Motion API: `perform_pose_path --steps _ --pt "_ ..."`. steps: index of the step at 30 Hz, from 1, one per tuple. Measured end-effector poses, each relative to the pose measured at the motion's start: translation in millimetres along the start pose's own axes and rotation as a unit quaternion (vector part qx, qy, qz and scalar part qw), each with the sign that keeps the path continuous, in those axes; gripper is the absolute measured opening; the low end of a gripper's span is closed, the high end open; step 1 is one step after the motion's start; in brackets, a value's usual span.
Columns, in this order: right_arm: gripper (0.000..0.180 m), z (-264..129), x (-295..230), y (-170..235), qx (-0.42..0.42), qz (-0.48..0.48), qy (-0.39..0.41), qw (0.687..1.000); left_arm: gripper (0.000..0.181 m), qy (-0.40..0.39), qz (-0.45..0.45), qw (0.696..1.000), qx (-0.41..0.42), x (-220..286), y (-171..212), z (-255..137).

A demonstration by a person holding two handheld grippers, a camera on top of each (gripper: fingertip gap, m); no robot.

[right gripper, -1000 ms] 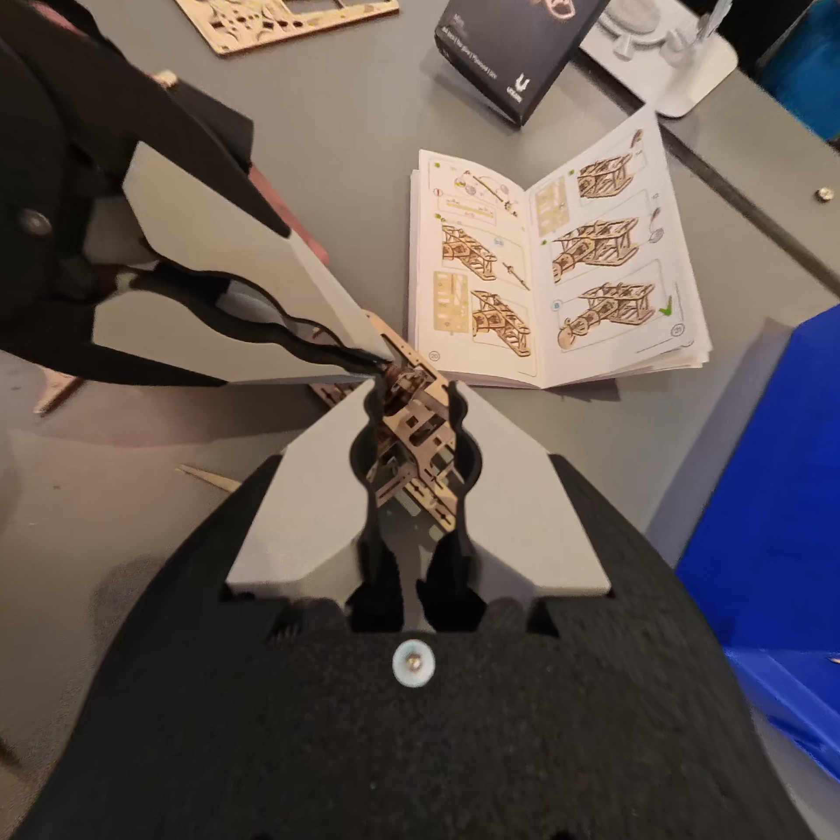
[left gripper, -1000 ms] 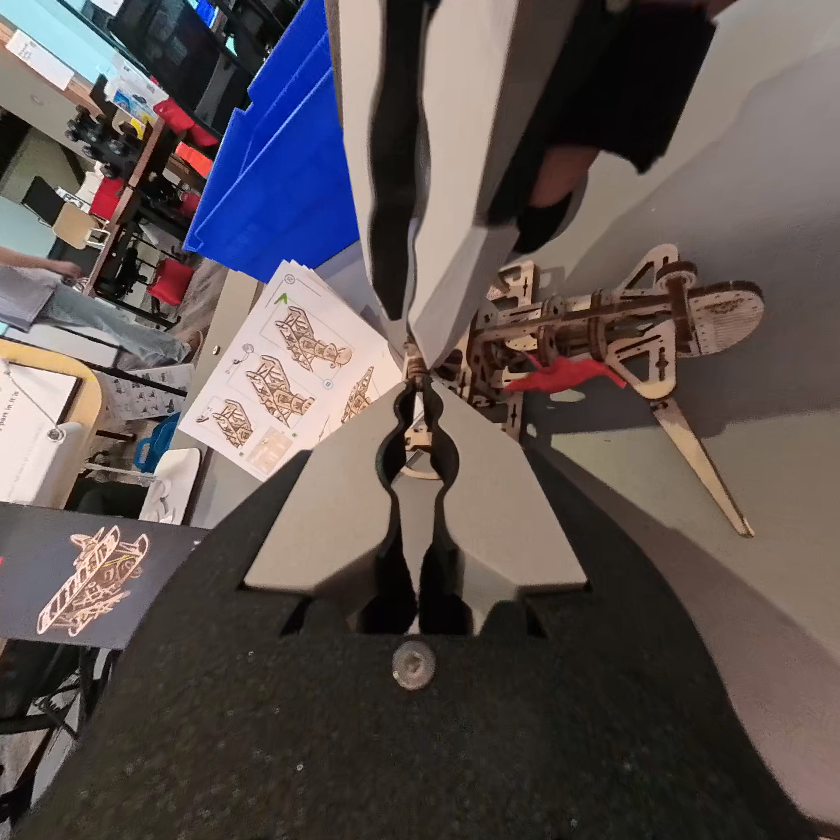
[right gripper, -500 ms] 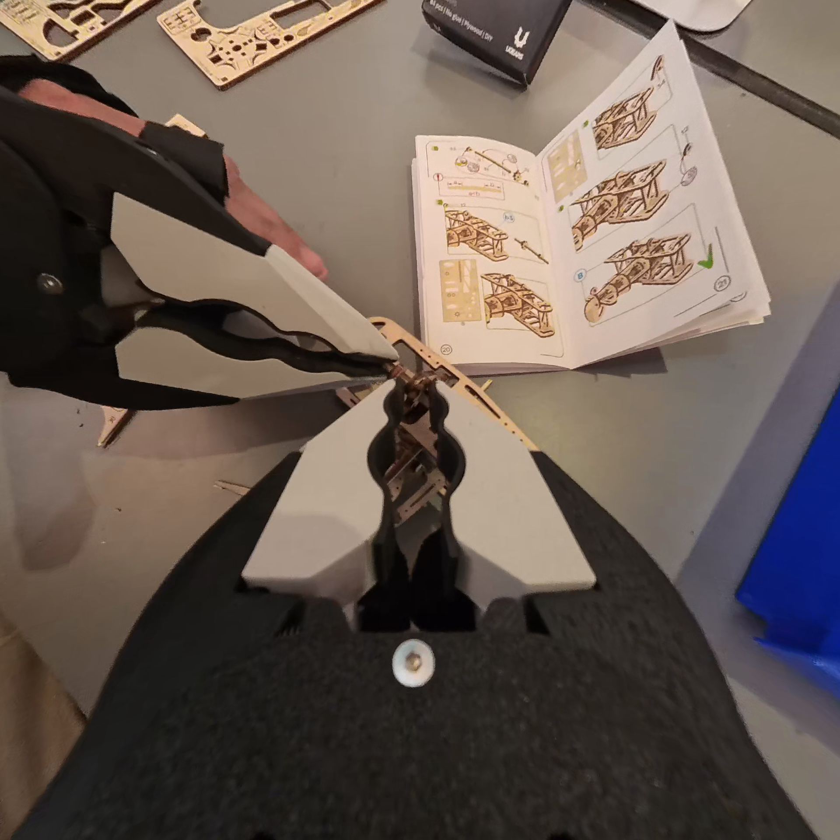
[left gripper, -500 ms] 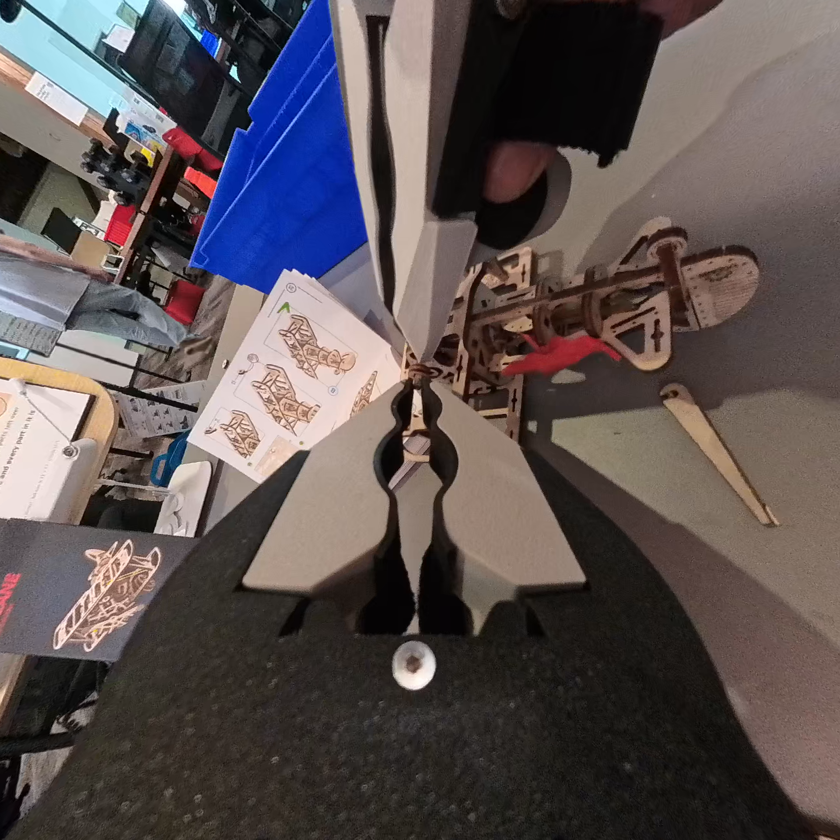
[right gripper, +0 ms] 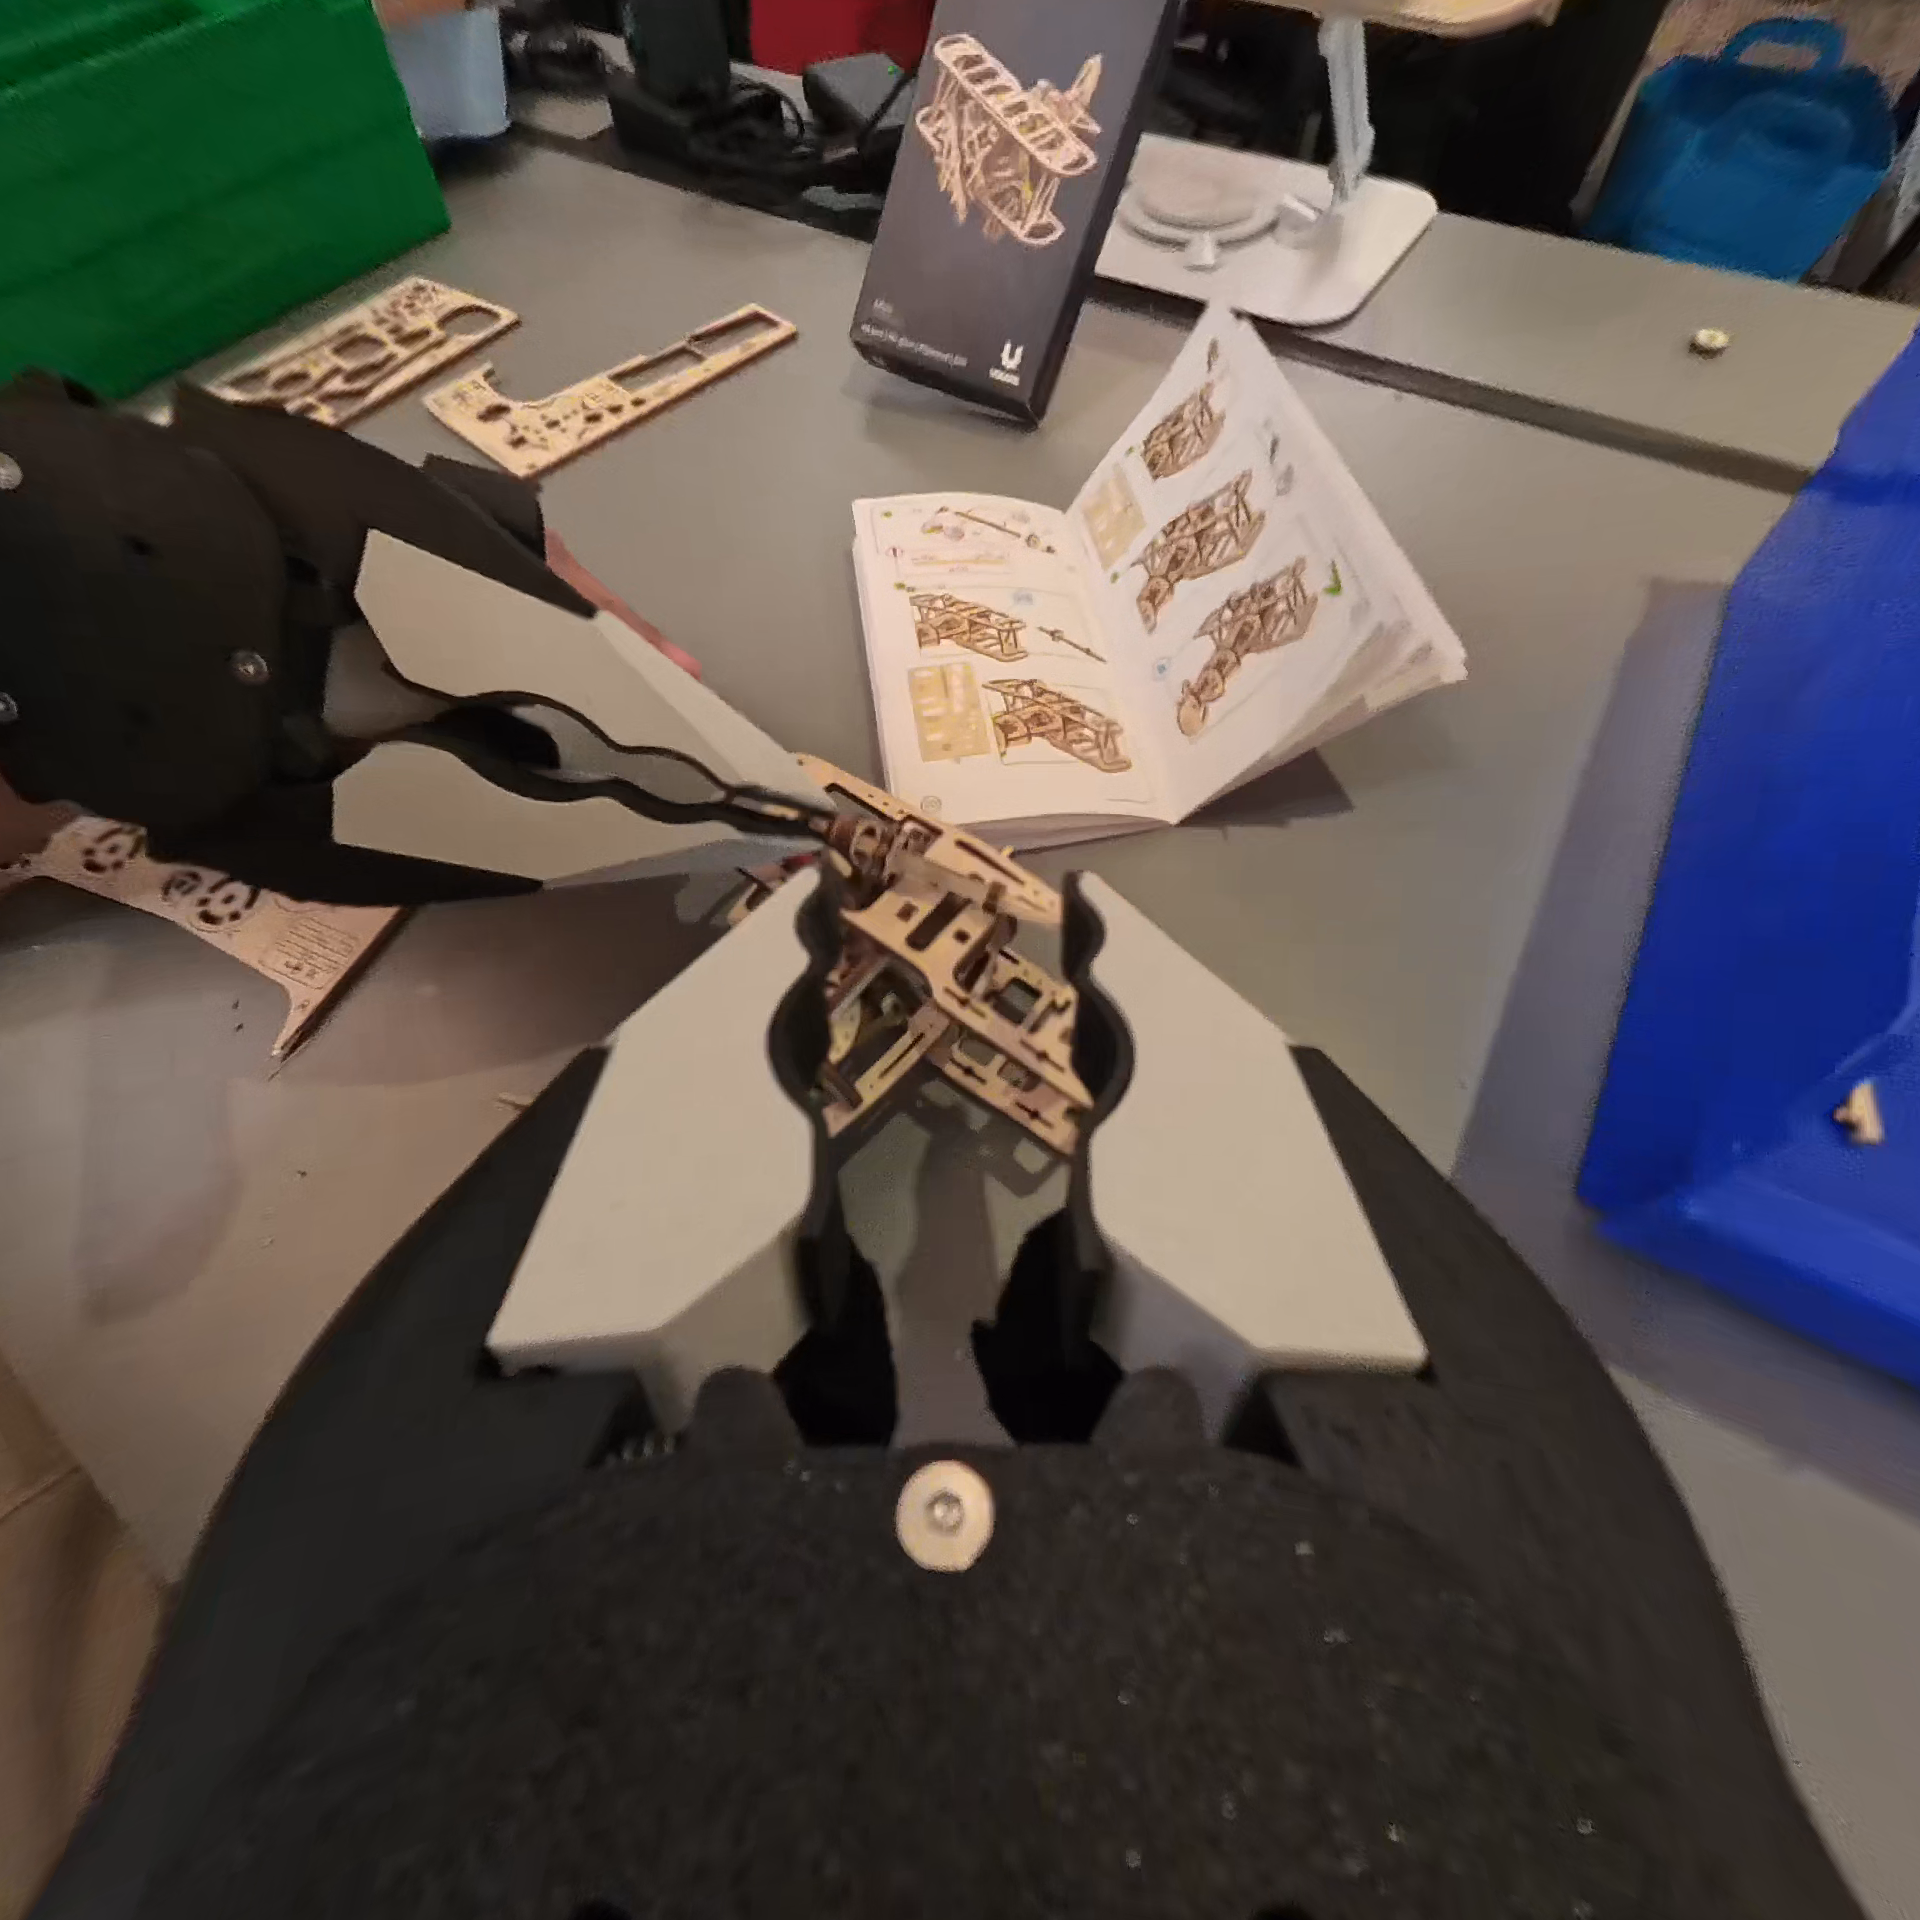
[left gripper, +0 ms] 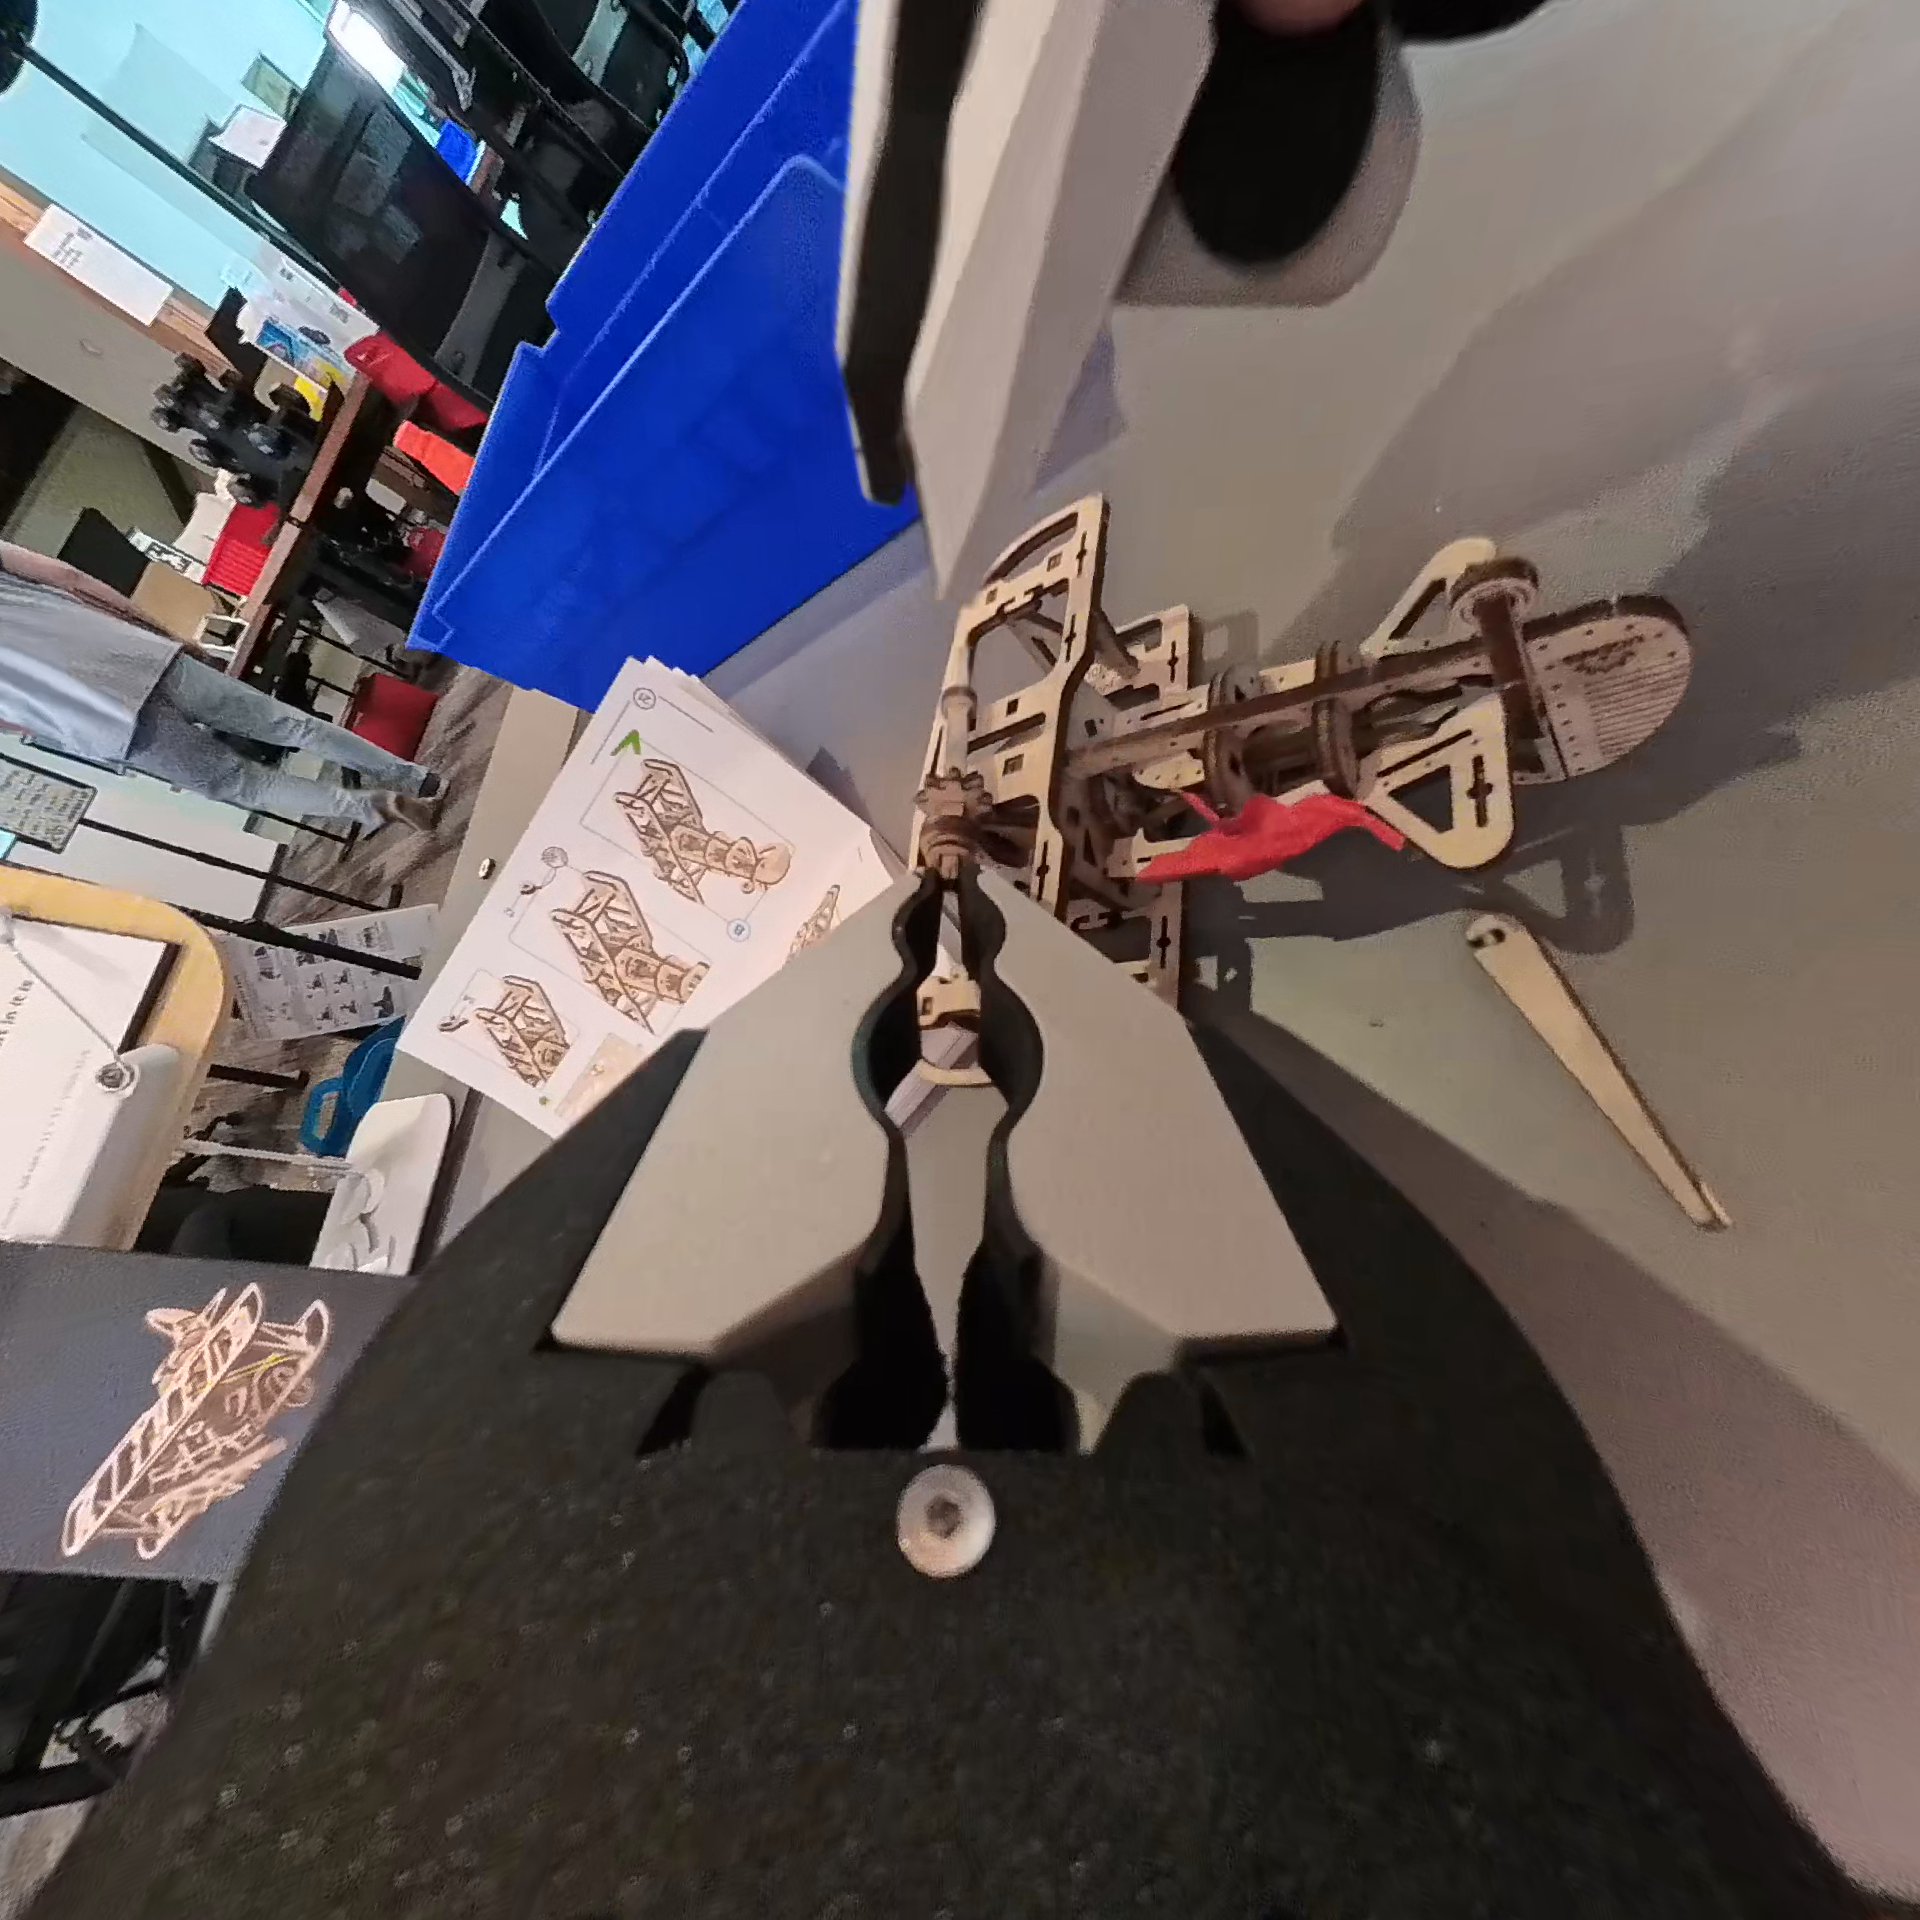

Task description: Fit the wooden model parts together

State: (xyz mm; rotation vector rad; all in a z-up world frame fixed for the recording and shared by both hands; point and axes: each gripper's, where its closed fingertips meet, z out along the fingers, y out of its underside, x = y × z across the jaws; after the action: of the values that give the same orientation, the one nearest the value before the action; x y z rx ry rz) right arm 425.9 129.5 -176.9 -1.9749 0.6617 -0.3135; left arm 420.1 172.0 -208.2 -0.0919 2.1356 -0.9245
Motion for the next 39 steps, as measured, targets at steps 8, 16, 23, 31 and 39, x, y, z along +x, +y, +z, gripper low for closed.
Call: perform_pose_path --steps 8,16,23,31,39 --pt "0.058 7.9 -14.7 27.1 -0.011 0.032 -0.014 0.999 0.001 0.007 -0.036 0.999 -0.016 -1.8 3.1 6.1" --pt "0.056 -5.2 -14.2 34.2 -0.010 0.059 -0.022 0.998 0.006 0.021 -0.068 0.997 -0.015 -0.8 2.5 0.9" --pt "0.054 -21.5 -7.3 50.1 -0.019 0.078 -0.016 0.997 0.007 0.024 -0.088 0.996 -0.006 -3.7 -2.8 -3.3" --pt "0.054 -30.3 -7.4 50.2 -0.011 0.085 -0.018 0.996 0.010 0.053 -0.164 0.985 0.030 -15.1 -9.4 -30.4" --pt "0.050 -30.5 -14.1 49.2 -0.004 0.078 0.008 0.997 0.040 0.106 -0.260 0.960 -0.008 -19.1 27.0 -43.5"
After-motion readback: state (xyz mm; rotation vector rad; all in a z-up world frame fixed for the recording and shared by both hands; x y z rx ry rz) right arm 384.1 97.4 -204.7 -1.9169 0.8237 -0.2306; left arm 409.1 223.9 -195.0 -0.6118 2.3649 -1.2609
